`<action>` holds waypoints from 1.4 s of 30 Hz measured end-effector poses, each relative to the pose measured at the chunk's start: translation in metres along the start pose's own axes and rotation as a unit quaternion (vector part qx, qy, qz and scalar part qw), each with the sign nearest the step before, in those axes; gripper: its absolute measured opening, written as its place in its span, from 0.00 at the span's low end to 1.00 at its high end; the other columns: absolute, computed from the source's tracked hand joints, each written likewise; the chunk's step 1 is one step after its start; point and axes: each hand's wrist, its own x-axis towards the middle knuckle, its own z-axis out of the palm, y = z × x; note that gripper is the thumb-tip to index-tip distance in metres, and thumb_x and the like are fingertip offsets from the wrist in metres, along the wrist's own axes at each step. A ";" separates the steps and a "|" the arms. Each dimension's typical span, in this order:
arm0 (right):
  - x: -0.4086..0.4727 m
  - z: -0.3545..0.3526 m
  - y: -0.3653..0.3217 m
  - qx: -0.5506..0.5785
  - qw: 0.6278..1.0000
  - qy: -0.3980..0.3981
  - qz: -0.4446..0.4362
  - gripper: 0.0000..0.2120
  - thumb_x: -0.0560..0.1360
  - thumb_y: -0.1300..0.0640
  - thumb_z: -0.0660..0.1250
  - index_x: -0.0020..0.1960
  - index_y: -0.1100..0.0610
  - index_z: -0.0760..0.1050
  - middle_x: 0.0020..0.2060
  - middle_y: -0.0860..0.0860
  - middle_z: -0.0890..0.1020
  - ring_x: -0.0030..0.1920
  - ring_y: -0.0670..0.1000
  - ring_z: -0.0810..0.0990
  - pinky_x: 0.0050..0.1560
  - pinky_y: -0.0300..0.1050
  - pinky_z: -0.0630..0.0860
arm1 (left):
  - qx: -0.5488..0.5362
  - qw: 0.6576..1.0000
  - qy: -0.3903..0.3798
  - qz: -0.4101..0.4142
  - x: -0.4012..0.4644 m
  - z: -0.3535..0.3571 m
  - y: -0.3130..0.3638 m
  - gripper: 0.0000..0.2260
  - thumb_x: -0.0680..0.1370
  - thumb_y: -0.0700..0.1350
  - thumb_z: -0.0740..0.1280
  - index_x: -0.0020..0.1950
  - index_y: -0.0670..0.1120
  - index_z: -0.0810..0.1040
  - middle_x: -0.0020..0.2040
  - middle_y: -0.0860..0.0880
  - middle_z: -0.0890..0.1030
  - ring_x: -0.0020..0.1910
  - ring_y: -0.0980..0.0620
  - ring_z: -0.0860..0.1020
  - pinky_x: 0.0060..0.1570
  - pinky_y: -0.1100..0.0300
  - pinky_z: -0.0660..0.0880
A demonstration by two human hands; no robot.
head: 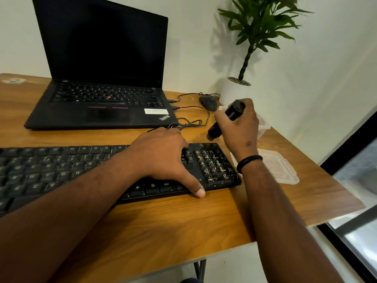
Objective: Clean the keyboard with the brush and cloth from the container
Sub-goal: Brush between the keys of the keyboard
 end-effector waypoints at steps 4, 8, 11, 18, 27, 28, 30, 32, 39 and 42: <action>-0.004 0.002 -0.003 0.033 0.998 -0.049 -0.015 0.08 0.71 0.58 0.71 0.44 0.54 0.71 0.33 0.43 0.73 0.32 0.39 0.70 0.35 0.29 0.68 | -0.005 1.000 -0.002 -0.001 0.000 0.000 0.000 0.62 0.47 0.86 0.61 0.73 0.51 0.72 0.63 0.55 0.74 0.60 0.51 0.73 0.56 0.50 0.76; -0.007 0.007 -0.002 0.014 0.987 -0.154 -0.052 0.09 0.68 0.55 0.70 0.41 0.58 0.72 0.32 0.46 0.74 0.32 0.42 0.70 0.32 0.31 0.67 | 0.003 1.000 0.001 0.003 0.000 0.001 0.000 0.59 0.48 0.86 0.61 0.71 0.51 0.74 0.62 0.55 0.75 0.59 0.51 0.73 0.55 0.50 0.77; -0.006 0.006 -0.002 -0.009 0.991 -0.117 -0.066 0.09 0.69 0.57 0.71 0.42 0.55 0.71 0.31 0.45 0.73 0.30 0.40 0.70 0.31 0.29 0.67 | 0.004 1.000 -0.006 0.003 0.000 0.000 0.000 0.59 0.50 0.85 0.63 0.72 0.50 0.72 0.64 0.55 0.74 0.61 0.51 0.73 0.55 0.51 0.76; -0.007 0.004 0.001 0.020 0.987 -0.136 -0.083 0.09 0.71 0.60 0.72 0.43 0.56 0.71 0.32 0.45 0.74 0.32 0.41 0.70 0.33 0.32 0.67 | 0.013 1.000 -0.002 0.010 -0.001 0.001 0.000 0.58 0.51 0.85 0.63 0.72 0.51 0.73 0.63 0.56 0.73 0.60 0.52 0.72 0.53 0.53 0.74; -0.005 -0.006 0.001 0.024 0.995 -0.054 -0.082 0.12 0.71 0.63 0.71 0.39 0.54 0.68 0.31 0.44 0.71 0.31 0.37 0.70 0.33 0.27 0.66 | 0.009 1.000 -0.009 0.014 -0.001 0.001 -0.002 0.60 0.51 0.85 0.63 0.76 0.51 0.69 0.65 0.56 0.72 0.62 0.52 0.71 0.55 0.53 0.74; -0.005 -0.005 0.002 0.000 0.995 -0.074 -0.072 0.11 0.71 0.62 0.71 0.39 0.53 0.68 0.30 0.44 0.71 0.30 0.38 0.71 0.32 0.27 0.66 | 0.009 1.000 -0.009 0.014 -0.001 0.001 -0.002 0.60 0.52 0.85 0.63 0.75 0.51 0.69 0.65 0.56 0.72 0.62 0.52 0.71 0.54 0.53 0.74; -0.002 0.000 0.005 -0.050 0.995 -0.066 -0.049 0.09 0.70 0.58 0.70 0.41 0.54 0.69 0.30 0.45 0.71 0.30 0.42 0.70 0.30 0.29 0.65 | 0.009 1.000 -0.010 0.013 0.000 0.001 -0.001 0.59 0.52 0.84 0.63 0.75 0.51 0.69 0.65 0.56 0.72 0.62 0.52 0.71 0.54 0.53 0.73; -0.001 0.002 0.008 -0.068 0.997 -0.025 -0.039 0.10 0.69 0.56 0.70 0.41 0.55 0.68 0.29 0.44 0.71 0.30 0.43 0.68 0.29 0.31 0.64 | 0.008 1.000 -0.012 0.012 -0.001 0.001 -0.002 0.60 0.51 0.85 0.63 0.76 0.51 0.69 0.66 0.56 0.71 0.64 0.52 0.70 0.57 0.52 0.74; -0.002 0.001 0.008 -0.043 0.997 -0.052 -0.042 0.11 0.70 0.57 0.70 0.38 0.53 0.68 0.30 0.45 0.71 0.30 0.42 0.68 0.31 0.29 0.66 | 0.017 1.000 -0.017 0.014 -0.001 0.001 0.000 0.59 0.53 0.84 0.63 0.77 0.51 0.67 0.69 0.55 0.70 0.66 0.51 0.69 0.60 0.50 0.73; -0.001 0.000 0.012 -0.055 0.998 -0.011 -0.033 0.12 0.72 0.56 0.71 0.39 0.53 0.67 0.29 0.44 0.70 0.30 0.41 0.70 0.31 0.29 0.66 | 0.025 0.999 -0.023 0.015 -0.001 0.002 0.000 0.59 0.54 0.83 0.64 0.77 0.52 0.66 0.69 0.54 0.69 0.67 0.50 0.68 0.61 0.51 0.72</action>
